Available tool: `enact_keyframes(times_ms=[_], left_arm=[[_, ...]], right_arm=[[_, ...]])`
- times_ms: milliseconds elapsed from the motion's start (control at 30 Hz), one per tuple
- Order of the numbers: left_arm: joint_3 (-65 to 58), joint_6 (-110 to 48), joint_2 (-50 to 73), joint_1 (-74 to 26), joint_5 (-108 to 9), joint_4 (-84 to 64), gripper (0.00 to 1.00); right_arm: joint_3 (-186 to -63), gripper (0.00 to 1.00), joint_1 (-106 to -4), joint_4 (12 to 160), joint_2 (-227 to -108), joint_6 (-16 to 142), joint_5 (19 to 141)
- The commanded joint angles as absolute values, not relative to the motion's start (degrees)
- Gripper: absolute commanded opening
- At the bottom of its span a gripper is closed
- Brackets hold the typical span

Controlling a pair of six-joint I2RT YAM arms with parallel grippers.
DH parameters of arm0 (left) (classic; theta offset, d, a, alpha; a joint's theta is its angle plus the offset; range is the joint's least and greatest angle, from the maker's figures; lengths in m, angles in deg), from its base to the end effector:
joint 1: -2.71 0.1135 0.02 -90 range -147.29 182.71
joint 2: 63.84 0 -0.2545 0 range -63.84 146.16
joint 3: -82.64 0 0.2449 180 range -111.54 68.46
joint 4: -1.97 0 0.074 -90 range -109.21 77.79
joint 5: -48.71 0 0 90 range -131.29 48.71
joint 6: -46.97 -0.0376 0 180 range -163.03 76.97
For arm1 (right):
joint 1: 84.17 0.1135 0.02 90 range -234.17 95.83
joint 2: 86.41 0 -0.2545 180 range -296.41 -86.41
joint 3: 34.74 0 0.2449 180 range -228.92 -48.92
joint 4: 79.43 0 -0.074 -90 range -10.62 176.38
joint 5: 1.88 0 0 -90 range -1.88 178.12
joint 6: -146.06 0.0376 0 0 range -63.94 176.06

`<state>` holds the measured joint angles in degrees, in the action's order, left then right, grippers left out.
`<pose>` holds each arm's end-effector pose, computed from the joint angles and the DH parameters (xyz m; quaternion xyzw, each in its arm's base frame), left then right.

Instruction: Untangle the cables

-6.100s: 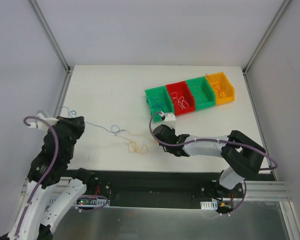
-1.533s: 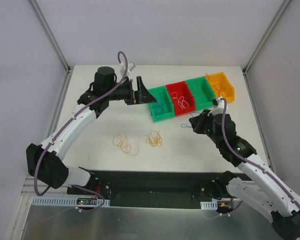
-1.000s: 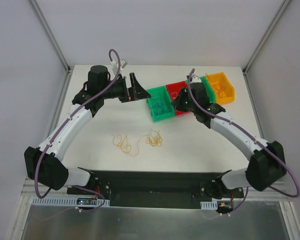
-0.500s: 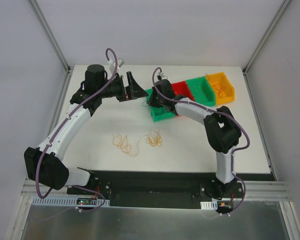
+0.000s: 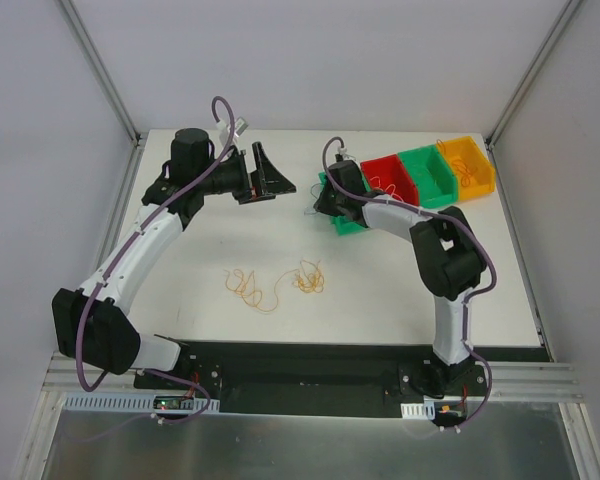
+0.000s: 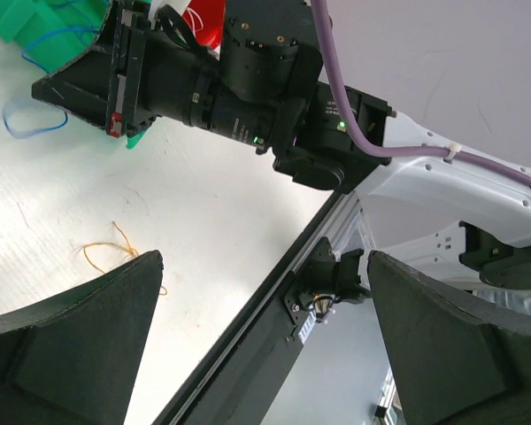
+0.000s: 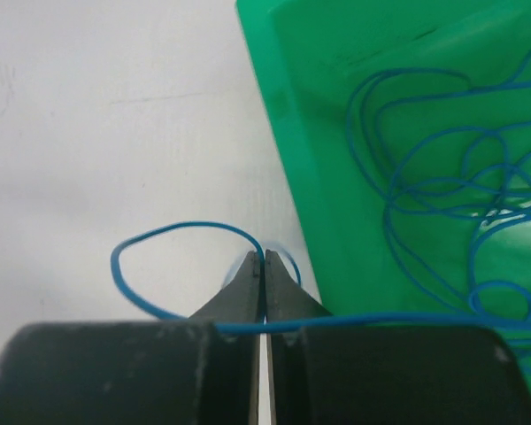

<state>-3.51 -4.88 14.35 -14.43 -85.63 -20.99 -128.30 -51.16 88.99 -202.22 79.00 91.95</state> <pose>0.2865 -0.1159 0.3704 0.0919 0.7643 -0.5268 0.3605 0.3788 0.2431 0.1878 -0.0617 0.8797 0.1947 0.4294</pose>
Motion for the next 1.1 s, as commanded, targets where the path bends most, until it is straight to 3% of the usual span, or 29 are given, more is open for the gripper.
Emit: enact_keyframes(times_ms=[0, 367, 533, 767, 1067], left_arm=[[-2.91, -4.0, 14.03, -13.9, -87.35, -18.28, 0.99], [-2.56, -4.36, 13.76, -13.9, -86.91, -18.01, 0.99], [-2.82, -4.0, 15.17, -13.9, -87.78, -17.93, 0.99], [-2.74, -3.83, 14.82, -13.81, -88.14, -17.57, 0.99], [-2.74, -4.35, 14.29, -13.81, -87.87, -17.49, 0.99]], right_arm=[[-126.62, 0.0, -52.53, 97.88, -199.54, 77.94, 78.56], [-125.05, 0.0, -59.29, 92.45, -189.51, 73.55, 77.93], [-123.19, 0.0, -63.86, 94.2, -191.96, 73.29, 74.14], [-132.68, 0.0, -61.76, 82.01, -204.0, 71.43, 79.14], [-140.41, 0.01, -57.63, 74.09, -207.97, 70.92, 82.58]])
